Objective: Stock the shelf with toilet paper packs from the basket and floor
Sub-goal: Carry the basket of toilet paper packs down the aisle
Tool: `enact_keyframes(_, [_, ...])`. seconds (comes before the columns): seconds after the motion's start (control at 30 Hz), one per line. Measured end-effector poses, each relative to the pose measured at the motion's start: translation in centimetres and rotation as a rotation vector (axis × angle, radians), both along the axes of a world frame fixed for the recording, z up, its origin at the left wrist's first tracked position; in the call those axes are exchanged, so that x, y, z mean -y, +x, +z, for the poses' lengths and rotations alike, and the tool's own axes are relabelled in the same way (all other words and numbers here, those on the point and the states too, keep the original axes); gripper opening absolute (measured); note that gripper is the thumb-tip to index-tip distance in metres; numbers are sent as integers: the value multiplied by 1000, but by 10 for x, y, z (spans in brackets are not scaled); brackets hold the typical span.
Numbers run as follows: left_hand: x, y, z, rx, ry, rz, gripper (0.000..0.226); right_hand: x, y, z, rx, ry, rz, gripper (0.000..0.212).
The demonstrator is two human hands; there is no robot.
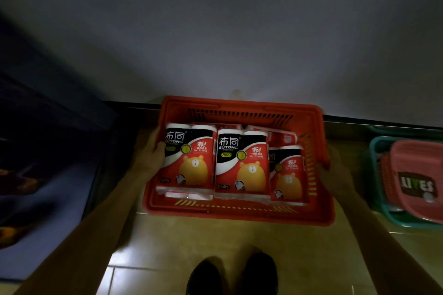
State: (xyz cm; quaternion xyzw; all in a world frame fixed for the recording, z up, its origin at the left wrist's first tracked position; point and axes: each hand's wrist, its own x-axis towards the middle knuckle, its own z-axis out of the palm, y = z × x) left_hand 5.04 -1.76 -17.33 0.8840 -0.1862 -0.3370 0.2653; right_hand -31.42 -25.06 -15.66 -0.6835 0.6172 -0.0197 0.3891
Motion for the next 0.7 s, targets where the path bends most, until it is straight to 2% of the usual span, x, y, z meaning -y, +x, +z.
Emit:
enact_keyframes(0.07, [-1, 2, -4, 29, -42, -10, 56, 2, -1, -1, 69, 5, 14, 55])
enact_keyframes(0.13, [1, 2, -7, 41, -72, -11, 59, 5, -3, -8, 92, 33, -43, 47])
enact_keyframes(0.23, [0, 2, -11, 71, -30, 44, 50, 13, -9, -23, 82, 106, -115, 32])
enact_keyframes(0.3, [-1, 5, -15, 82, 42, 33, 38, 17, -15, -29, 106, 162, -140, 26])
enact_keyframes(0.4, [-1, 9, -17, 69, 80, -1, 33, 15, -15, -26, 171, 179, -167, 11])
enact_keyframes(0.6, [-10, 3, -4, 23, 109, -11, 37, -3, -18, 1, 253, 224, -174, 9])
enact_keyframes(0.7, [-28, -5, 19, 21, 132, -20, 37, -13, -27, 25, 239, 253, -161, 17])
